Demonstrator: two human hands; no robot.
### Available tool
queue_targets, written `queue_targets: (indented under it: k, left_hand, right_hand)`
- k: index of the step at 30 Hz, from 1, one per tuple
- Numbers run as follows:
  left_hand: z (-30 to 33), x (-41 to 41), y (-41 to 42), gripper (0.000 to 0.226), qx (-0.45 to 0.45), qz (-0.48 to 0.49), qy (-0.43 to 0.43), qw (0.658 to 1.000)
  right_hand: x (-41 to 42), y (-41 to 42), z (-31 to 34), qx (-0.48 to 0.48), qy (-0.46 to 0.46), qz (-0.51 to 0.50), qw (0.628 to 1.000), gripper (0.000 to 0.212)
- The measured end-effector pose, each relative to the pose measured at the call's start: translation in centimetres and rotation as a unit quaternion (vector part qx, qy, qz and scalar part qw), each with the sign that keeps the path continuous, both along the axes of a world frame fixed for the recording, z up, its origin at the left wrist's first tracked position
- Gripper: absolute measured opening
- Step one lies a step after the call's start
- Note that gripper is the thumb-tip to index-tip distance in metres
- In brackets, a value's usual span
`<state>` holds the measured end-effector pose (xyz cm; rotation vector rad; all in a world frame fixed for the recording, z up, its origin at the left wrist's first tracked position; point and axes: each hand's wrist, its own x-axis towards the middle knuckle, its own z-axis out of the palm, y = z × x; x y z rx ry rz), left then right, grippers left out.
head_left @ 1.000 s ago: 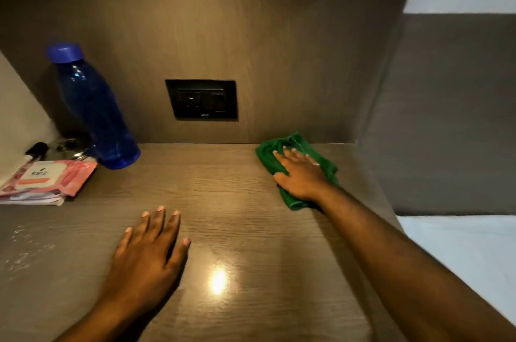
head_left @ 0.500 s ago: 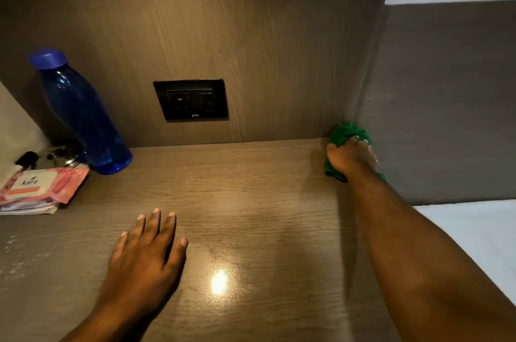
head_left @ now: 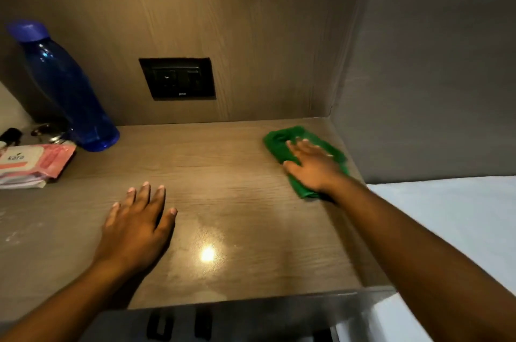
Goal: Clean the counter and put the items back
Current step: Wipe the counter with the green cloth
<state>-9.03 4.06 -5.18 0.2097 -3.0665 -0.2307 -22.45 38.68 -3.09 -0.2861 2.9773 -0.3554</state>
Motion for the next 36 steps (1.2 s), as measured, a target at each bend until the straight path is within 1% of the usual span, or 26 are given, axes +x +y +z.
queue_targets:
  k: [3, 5, 6, 7, 8, 9, 11, 13, 14, 15, 16, 17, 20, 23, 25, 27, 28, 29, 31, 32, 33, 34, 35, 36]
  left_hand:
    - [0.0, 0.0, 0.0, 0.067, 0.001, -0.004, 0.003, 1.0]
    - [0.0, 0.0, 0.1, 0.066, -0.001, -0.005, -0.001, 1.0]
    - [-0.1, 0.1, 0.1, 0.066, -0.001, -0.005, -0.001, 1.0]
    - [-0.1, 0.1, 0.1, 0.066, 0.0, -0.006, 0.0, 1.0]
    - [-0.1, 0.0, 0.2, 0.066, 0.003, -0.009, -0.001, 1.0]
    - [0.0, 0.0, 0.1, 0.066, 0.005, -0.012, -0.002, 1.0]
    - [0.0, 0.1, 0.0, 0.067, 0.006, -0.015, -0.001, 1.0]
    - [0.0, 0.1, 0.0, 0.068, 0.004, -0.021, 0.001, 1.0]
    - [0.0, 0.1, 0.0, 0.068, 0.003, -0.021, 0.001, 1.0]
    - [0.0, 0.1, -0.1, 0.068, 0.004, -0.02, 0.0, 1.0]
    - [0.0, 0.1, -0.1, 0.068, 0.006, -0.02, -0.002, 1.0]
    - [-0.1, 0.2, -0.1, 0.068, 0.007, -0.019, -0.002, 1.0]
    - [0.1, 0.1, 0.0, 0.068, 0.002, -0.019, 0.003, 1.0]
    - [0.2, 0.4, 0.0, 0.067, 0.011, -0.014, 0.009, 1.0]
    - [0.0, 0.1, 0.5, 0.067, 0.011, -0.017, 0.0, 1.0]
    - [0.1, 0.3, 0.4, 0.066, 0.039, -0.019, 0.009, 0.999]
    - [0.5, 0.5, 0.2, 0.064, 0.083, -0.014, 0.028, 0.996]
    - [0.9, 0.7, 0.0, 0.061, 0.148, -0.002, 0.059, 0.987]
    - [1.6, 1.3, -0.1, 0.054, 0.282, 0.027, 0.126, 0.951]
    - [2.1, 1.7, 0.2, 0.052, 0.314, 0.027, 0.146, 0.938]
    - [2.5, 2.0, 0.8, 0.05, 0.323, 0.014, 0.151, 0.934]
    - [2.9, 2.1, 1.8, 0.05, 0.318, -0.006, 0.144, 0.937]
    - [3.3, 2.1, 3.2, 0.05, 0.299, -0.03, 0.128, 0.945]
    - [3.7, 1.9, 4.9, 0.052, 0.266, -0.054, 0.105, 0.957]
  right_hand:
    - [2.7, 3.7, -0.5, 0.019, 0.041, -0.155, 0.987, 0.072]
    - [5.0, 2.6, -0.8, 0.009, 0.044, -0.255, 0.966, 0.076]
    - [6.2, 1.2, -0.8, 0.007, 0.034, -0.29, 0.956, 0.078]
    - [7.5, -0.8, -0.8, 0.008, 0.024, -0.301, 0.953, 0.079]
    - [9.0, -3.0, -0.9, 0.013, 0.022, -0.28, 0.96, 0.081]
    - [10.8, -5.2, -1.2, 0.012, 0.029, -0.224, 0.974, 0.081]
    - [14.7, -8.8, -1.7, -0.005, 0.045, -0.058, 0.997, 0.083]
    - [17.5, -8.7, -1.5, -0.003, 0.035, 0.066, 0.997, 0.084]
    - [18.1, -7.2, -1.3, 0.006, 0.033, 0.099, 0.995, 0.084]
    - [18.2, -5.2, -1.1, 0.013, 0.035, 0.11, 0.993, 0.084]
    - [18.3, -3.2, -0.9, 0.017, 0.037, 0.098, 0.994, 0.083]
    - [18.4, -1.3, -0.6, 0.024, 0.041, 0.066, 0.997, 0.083]
    - [18.7, 0.9, -0.5, 0.027, 0.049, -0.075, 0.996, 0.077]
    - [18.8, -2.9, -0.6, 0.023, 0.045, -0.192, 0.98, 0.079]
    - [18.2, -6.5, -0.6, 0.018, 0.033, -0.249, 0.968, 0.081]
    - [18.0, -10.9, -0.6, -0.005, 0.024, -0.251, 0.968, 0.082]
    - [17.9, -13.1, -0.5, -0.027, 0.009, -0.227, 0.974, 0.082]
    - [17.9, -15.1, -0.4, -0.046, -0.011, -0.192, 0.98, 0.081]
    - [17.9, -17.5, 0.1, -0.068, -0.043, -0.115, 0.99, 0.076]
    - [17.8, -17.8, 0.4, -0.091, -0.052, -0.088, 0.991, 0.071]
    - [17.8, -17.3, 0.9, -0.133, -0.053, -0.077, 0.987, 0.065]
    - [17.7, -16.2, 1.3, -0.199, -0.041, -0.087, 0.975, 0.059]
    - [17.7, -14.7, 1.4, -0.267, -0.014, -0.107, 0.958, 0.052]
    - [17.8, -12.9, 1.4, -0.306, 0.038, -0.13, 0.942, 0.045]
